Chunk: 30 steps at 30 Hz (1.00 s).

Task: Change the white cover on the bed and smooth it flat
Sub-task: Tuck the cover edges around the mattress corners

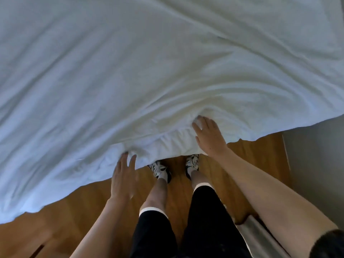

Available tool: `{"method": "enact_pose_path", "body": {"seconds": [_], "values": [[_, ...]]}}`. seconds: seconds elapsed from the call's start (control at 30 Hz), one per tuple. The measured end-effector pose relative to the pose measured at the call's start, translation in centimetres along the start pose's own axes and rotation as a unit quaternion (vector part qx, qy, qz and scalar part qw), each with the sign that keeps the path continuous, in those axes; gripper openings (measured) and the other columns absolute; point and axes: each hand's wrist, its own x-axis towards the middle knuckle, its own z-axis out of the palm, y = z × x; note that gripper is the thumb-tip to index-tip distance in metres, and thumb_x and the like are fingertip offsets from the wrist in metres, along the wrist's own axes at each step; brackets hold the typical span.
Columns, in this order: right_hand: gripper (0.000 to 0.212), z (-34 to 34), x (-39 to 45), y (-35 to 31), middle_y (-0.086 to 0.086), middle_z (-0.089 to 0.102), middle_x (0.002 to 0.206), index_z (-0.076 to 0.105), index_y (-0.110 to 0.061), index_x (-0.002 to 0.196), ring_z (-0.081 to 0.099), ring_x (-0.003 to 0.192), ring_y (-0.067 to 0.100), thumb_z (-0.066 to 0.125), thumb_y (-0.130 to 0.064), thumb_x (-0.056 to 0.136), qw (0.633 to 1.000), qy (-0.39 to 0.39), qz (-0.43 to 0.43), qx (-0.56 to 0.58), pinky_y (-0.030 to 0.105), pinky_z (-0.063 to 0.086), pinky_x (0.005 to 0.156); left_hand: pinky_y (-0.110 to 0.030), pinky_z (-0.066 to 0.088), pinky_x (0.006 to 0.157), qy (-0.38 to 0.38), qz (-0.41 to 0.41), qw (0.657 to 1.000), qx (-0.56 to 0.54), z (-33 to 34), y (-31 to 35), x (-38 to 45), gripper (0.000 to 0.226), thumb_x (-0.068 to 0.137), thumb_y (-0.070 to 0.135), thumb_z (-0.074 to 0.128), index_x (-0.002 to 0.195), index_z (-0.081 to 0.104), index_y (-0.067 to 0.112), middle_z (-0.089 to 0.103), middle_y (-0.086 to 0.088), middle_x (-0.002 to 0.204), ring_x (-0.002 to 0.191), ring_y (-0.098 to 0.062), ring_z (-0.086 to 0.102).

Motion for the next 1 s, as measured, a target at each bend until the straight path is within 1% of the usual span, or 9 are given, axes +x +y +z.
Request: {"method": "enact_pose_path", "body": {"seconds": [0.13,0.27,0.4,0.57,0.7,0.8,0.87,0.93,1.0], "values": [[0.056,2.1,3.3,1.5,0.02,0.049,0.131,0.051,-0.01,0.131,0.045,0.12,0.038,0.071,-0.016,0.078,0.996,0.065,-0.052,-0.015,0.048,0.04,0.101,-0.051,0.044,0.1,0.146,0.105,0.983,0.032,2.0,-0.8,4.9,0.071,0.068,-0.006,0.072,0.135,0.048,0.0,0.05,-0.024,0.132,0.12,-0.041,0.049],[0.056,3.3,4.8,3.0,0.016,0.059,0.116,0.054,-0.007,0.125,0.056,0.104,0.037,0.069,-0.001,0.072,0.978,0.202,-0.041,0.014,0.047,0.048,0.091,-0.048,0.044,0.085,0.34,0.116,0.931,0.057,2.4,-2.8,8.7,0.043,0.086,0.006,0.061,0.128,0.053,0.001,0.059,-0.022,0.116,0.098,-0.04,0.055],[0.028,3.7,5.1,3.8,0.011,0.064,0.085,0.066,-0.005,0.092,0.06,0.074,0.032,0.071,0.005,0.066,0.956,0.276,-0.097,0.012,0.037,0.05,0.066,-0.045,0.04,0.08,0.338,0.075,0.934,0.09,2.1,-4.0,11.1,0.036,0.094,0.024,0.053,0.126,0.054,0.008,0.058,-0.019,0.116,0.095,-0.039,0.055],[0.032,4.4,2.3,3.4,0.013,0.057,0.061,0.063,0.001,0.071,0.055,0.049,0.027,0.079,0.012,0.046,0.965,0.175,-0.188,0.053,0.026,0.043,0.041,-0.043,0.042,0.068,0.379,0.087,0.92,0.05,1.7,-3.9,11.4,0.017,0.097,0.015,0.049,0.096,0.063,0.007,0.062,-0.015,0.088,0.075,-0.036,0.055],[0.016,6.2,-3.0,3.3,0.012,0.057,0.062,0.062,-0.002,0.071,0.056,0.049,0.027,0.065,0.002,0.055,0.949,0.085,-0.3,0.034,0.03,0.045,0.04,-0.039,0.041,0.052,0.312,0.232,0.921,0.006,2.3,-3.0,7.1,0.019,0.095,0.007,0.049,0.08,0.059,0.004,0.055,-0.014,0.068,0.058,-0.033,0.052],[0.025,8.1,-6.7,4.5,0.005,0.063,0.07,0.065,-0.011,0.074,0.061,0.057,0.024,0.075,-0.006,0.052,0.939,-0.041,-0.341,-0.036,0.028,0.049,0.049,-0.035,0.044,0.048,0.201,0.316,0.927,-0.018,4.9,-2.8,2.2,0.015,0.084,0.002,0.05,0.072,0.056,0.009,0.053,-0.008,0.064,0.054,-0.03,0.052],[0.031,8.8,-7.4,5.2,0.003,0.066,0.077,0.066,-0.013,0.082,0.063,0.064,0.022,0.084,-0.008,0.057,0.926,-0.144,-0.339,-0.085,0.029,0.05,0.055,-0.031,0.045,0.045,0.095,0.353,0.931,0.005,7.7,-3.2,-0.5,0.008,0.078,0.005,0.056,0.076,0.056,0.013,0.055,-0.004,0.063,0.05,-0.026,0.055],[0.023,9.6,-7.5,5.7,0.007,0.067,0.098,0.065,-0.01,0.105,0.065,0.085,0.024,0.068,-0.006,0.083,0.888,-0.301,-0.306,-0.165,0.034,0.05,0.07,-0.028,0.045,0.04,-0.067,0.368,0.924,0.079,10.2,-3.4,-2.1,0.012,0.083,0.013,0.066,0.078,0.057,0.019,0.053,0.004,0.061,0.045,-0.018,0.054],[0.025,9.5,-7.2,5.7,0.008,0.066,0.107,0.062,-0.01,0.115,0.063,0.093,0.024,0.05,-0.004,0.094,0.858,-0.416,-0.228,-0.197,0.035,0.049,0.078,-0.029,0.051,0.048,-0.188,0.313,0.92,0.141,11.5,-3.2,-3.0,0.006,0.093,0.026,0.063,0.088,0.061,0.022,0.056,0.008,0.069,0.053,-0.012,0.056]]}}
